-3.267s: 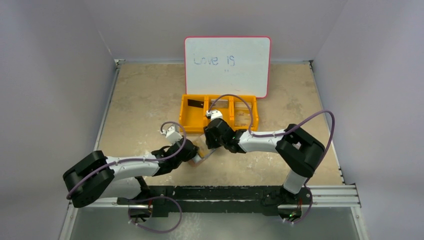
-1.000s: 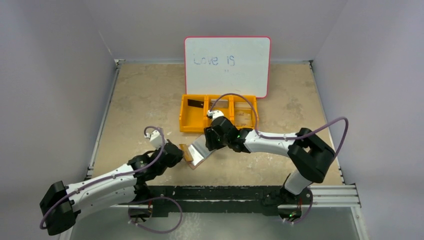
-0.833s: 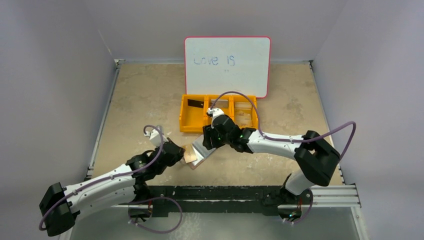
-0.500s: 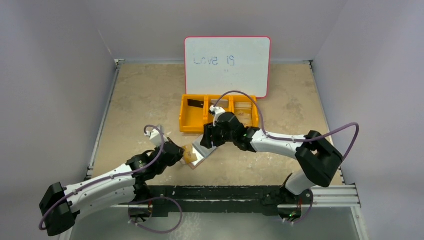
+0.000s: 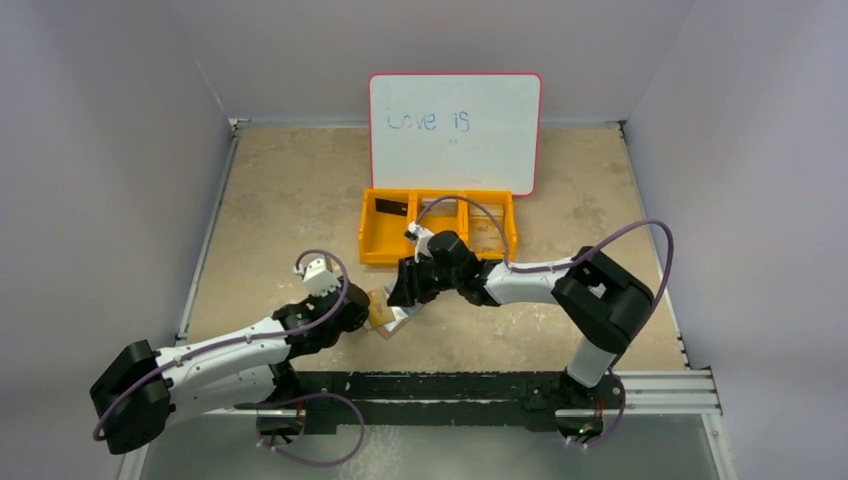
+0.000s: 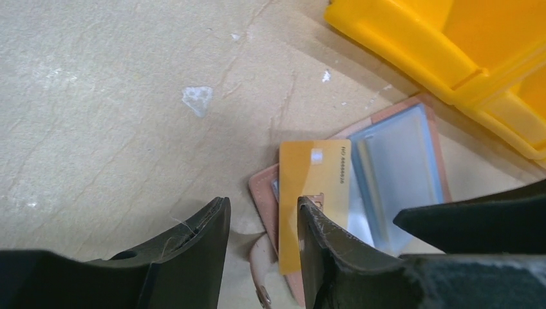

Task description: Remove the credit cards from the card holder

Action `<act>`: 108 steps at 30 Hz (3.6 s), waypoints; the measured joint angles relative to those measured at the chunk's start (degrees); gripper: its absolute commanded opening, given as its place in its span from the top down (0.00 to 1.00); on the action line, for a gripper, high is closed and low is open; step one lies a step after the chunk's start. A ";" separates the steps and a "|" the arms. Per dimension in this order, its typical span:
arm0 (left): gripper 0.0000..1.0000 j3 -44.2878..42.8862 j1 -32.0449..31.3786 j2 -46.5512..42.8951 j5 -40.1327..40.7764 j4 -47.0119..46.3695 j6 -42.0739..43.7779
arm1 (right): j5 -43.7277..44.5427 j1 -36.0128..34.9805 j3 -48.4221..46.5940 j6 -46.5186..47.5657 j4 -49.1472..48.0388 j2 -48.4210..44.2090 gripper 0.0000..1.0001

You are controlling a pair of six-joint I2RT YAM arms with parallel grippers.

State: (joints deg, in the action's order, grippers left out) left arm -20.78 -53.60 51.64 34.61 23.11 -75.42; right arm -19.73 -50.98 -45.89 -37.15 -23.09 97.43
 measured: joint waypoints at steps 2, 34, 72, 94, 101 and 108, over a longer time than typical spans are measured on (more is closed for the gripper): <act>0.53 0.00 0.57 1.51 0.24 -0.17 0.02 | -1.01 0.00 0.00 -0.61 -0.39 0.61 0.54; 1.00 2.12 4.85 9.60 -5.99 -13.11 4.57 | -5.84 0.04 -4.26 -6.45 -0.02 9.49 0.60; 0.60 3.32 5.11 -5.20 -3.98 -3.52 1.49 | -6.71 1.92 -0.61 -11.39 -7.02 7.67 1.00; 0.58 -4.98 5.11 -6.67 0.28 5.75 4.07 | 13.92 15.10 -4.31 43.04 21.66 -29.66 1.00; 0.57 -7.54 5.11 -2.21 -1.16 4.50 7.10 | 14.03 22.47 -17.68 60.43 37.18 -21.97 1.00; 0.53 -8.04 5.11 -0.39 -2.86 3.67 9.18 | 10.67 26.82 -21.77 71.71 49.03 -20.39 1.00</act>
State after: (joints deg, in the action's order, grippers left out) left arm -28.82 -48.49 51.24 31.75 26.79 -66.24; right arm -9.06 -24.16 -67.66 34.57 25.93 77.03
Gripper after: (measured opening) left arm 0.437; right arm 0.005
